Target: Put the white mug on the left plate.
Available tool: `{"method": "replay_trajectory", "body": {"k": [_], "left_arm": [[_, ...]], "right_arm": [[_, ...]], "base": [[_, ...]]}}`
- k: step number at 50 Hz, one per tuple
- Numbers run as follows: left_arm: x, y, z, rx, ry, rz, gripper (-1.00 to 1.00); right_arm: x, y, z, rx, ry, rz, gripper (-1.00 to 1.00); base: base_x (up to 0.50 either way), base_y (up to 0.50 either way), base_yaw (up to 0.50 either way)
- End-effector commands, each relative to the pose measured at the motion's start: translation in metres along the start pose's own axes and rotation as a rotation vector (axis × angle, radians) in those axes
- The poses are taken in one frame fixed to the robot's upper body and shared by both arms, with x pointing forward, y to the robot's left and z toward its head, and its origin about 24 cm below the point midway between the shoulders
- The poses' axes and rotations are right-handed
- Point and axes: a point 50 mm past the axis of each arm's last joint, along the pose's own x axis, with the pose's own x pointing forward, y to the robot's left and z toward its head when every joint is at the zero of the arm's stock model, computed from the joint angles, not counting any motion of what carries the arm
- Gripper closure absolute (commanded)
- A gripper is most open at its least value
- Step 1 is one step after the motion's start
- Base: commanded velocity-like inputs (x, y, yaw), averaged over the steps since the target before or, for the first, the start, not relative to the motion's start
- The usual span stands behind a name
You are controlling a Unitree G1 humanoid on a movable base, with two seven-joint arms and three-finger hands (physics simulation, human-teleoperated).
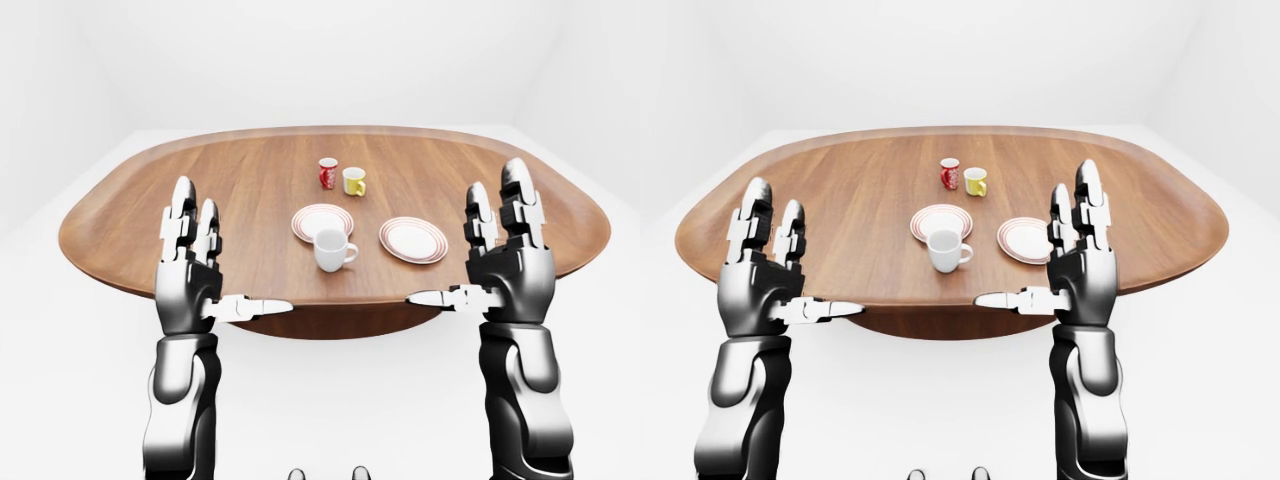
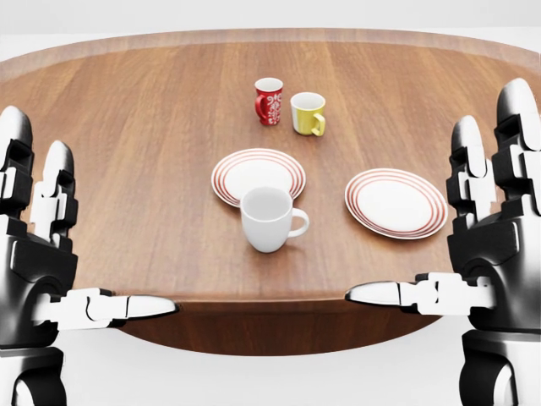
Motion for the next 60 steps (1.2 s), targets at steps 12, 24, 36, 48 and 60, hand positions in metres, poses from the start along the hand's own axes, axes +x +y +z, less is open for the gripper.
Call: {"method": "replay_trajectory", "body": {"k": [12,24,36,48,60], "left_arm": [[-0.0006,-0.0011,0.0021,0.002,-0.008,-0.012,-1.0],[-0.0016,-0.0025,0.0013,0.0,-0.003,-0.017,-1.0],[-0.0015,-0.0025,0.0022,-0.002,-0.007,-0.018,-1.0],[-0.0019,-0.003,0.0046,-0.004,-0.017,-0.018,-1.0],[-0.0026,-0.0028,0.0028,-0.005,-0.008,-0.018,-1.0]], "right_arm": [[-0.0001,0.0009,0.0018,0.008,-0.008,0.006,-1.0],[0.0003,-0.003,-0.0014,-0.002,0.005,-0.026,-1.0],[0.0,-0.0031,0.0019,0.033,-0.01,-0.028,-1.0],[-0.003,-0.0002,0.0076,0.07,-0.029,0.01,-1.0],[-0.0036,-0.0007,0.0063,0.07,-0.022,0.009,-1.0]], "base": [[0.0,0.5,0.0],[0.0,0.36,0.0],[0.0,0.0,0.0],[0.41,0.0,0.0],[0.5,0.0,0.0]]}}
